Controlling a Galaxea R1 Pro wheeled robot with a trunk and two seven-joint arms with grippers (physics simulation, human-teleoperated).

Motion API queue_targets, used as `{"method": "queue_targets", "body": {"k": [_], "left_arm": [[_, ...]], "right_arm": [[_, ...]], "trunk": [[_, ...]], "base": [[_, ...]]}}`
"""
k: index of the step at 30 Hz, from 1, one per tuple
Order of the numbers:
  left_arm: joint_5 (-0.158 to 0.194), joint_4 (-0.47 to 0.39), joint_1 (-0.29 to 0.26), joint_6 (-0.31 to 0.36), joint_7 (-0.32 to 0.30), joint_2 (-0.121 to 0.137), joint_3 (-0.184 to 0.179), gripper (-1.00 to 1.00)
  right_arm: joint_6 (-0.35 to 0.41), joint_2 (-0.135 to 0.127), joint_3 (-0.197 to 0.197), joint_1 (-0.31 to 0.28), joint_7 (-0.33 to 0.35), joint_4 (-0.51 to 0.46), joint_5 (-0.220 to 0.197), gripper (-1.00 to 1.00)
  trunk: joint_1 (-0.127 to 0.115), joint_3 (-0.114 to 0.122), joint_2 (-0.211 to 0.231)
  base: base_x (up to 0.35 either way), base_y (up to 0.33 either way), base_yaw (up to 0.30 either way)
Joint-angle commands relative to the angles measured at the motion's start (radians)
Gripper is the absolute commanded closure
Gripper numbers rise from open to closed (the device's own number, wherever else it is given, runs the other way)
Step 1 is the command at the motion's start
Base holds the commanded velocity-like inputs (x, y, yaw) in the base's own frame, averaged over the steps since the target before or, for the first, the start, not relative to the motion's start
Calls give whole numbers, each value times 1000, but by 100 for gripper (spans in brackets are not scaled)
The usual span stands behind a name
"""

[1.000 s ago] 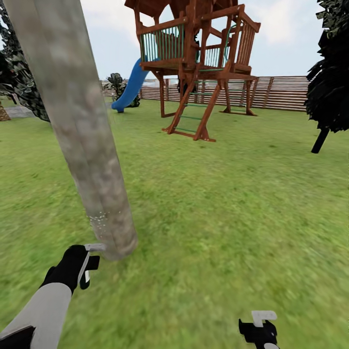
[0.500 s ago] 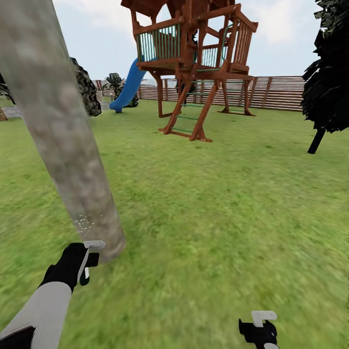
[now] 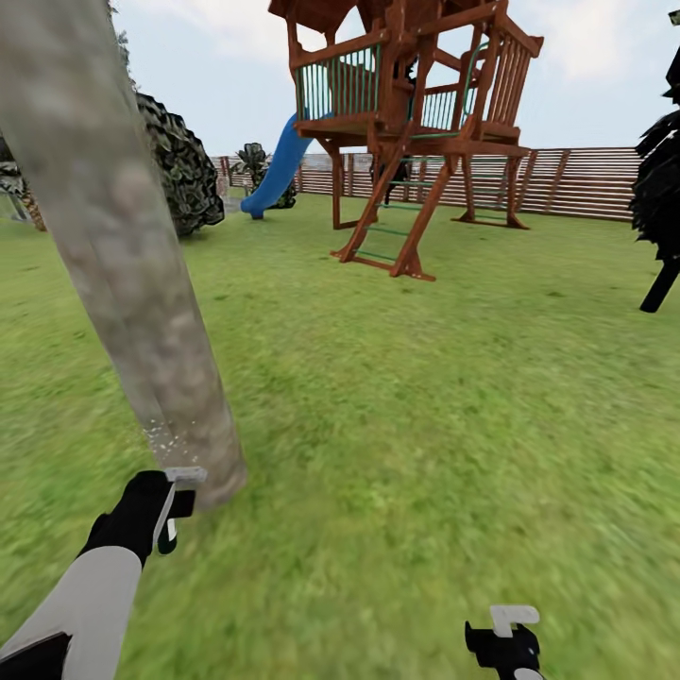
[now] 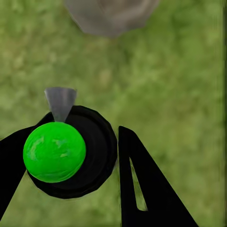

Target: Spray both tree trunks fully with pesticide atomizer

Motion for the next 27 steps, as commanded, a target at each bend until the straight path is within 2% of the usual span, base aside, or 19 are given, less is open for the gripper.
{"method": "queue_targets", "body": {"k": [1,7,12,14,21,26,27], "left_arm": [[-9,-1,-1,4,-6,-1,3,100],[-10,-3,-3,5,-5,-1,1,100],[-10,-6,-4,7,-4,-1,-2,100],[-10,-32,-4,8,-5,-1,1,100],[-9,-43,-2,10,-6,0,3,100],[-9,-44,-5,11,-6,-2,-1,100],[-9,-44,-22,29,-6,-1,-1,100]], "right_arm": [[-2,0,8,-1,-4,1,-3,-100],[-2,-1,8,-1,-4,1,-3,-100],[-2,0,8,-1,-4,1,-3,-100],[-2,1,8,-1,-4,1,-3,-100],[-2,1,8,-1,-4,1,-3,-100],[-2,-1,8,-1,-4,1,-1,-100],[-2,-1,8,-1,-4,2,-1,-100]], "trunk": [[0,-1,0],[0,-1,0],[0,-1,0],[0,-1,0],[0,-1,0],[0,-1,0],[0,-1,0]], "base": [[270,-163,6],[81,-249,29],[7,-276,254],[113,-266,276],[236,-192,269],[287,-137,39],[289,-137,1]]}}
